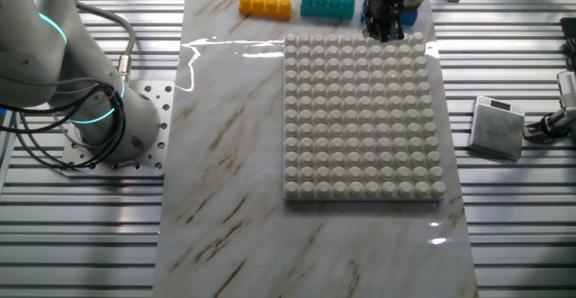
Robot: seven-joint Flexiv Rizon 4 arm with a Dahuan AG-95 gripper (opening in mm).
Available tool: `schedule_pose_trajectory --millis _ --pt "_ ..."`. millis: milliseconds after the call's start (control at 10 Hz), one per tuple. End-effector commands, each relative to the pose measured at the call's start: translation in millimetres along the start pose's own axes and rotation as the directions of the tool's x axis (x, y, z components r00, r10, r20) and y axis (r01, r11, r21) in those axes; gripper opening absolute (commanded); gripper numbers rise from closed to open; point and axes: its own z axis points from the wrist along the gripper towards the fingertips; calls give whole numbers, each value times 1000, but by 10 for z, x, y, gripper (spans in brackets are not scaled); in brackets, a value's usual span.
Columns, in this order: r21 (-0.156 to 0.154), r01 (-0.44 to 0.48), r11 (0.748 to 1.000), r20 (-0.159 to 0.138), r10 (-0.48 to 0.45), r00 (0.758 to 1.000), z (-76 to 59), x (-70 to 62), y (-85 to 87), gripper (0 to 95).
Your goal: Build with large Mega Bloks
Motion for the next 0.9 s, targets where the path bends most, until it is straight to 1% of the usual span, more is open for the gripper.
schedule_pose_trajectory --millis 100,300,600,700,900 --pt "-1 19 1000 1 -19 1000 -2 6 -2 0" --pt "-3 37 999 0 -37 999 -2 6 -2 0" --pt "-4 34 999 -5 -34 999 -2 6 -2 0" --pt "-5 40 999 -6 -40 999 -4 38 18 0" --pt "-5 29 1000 -3 -29 1000 52 72 161 0"
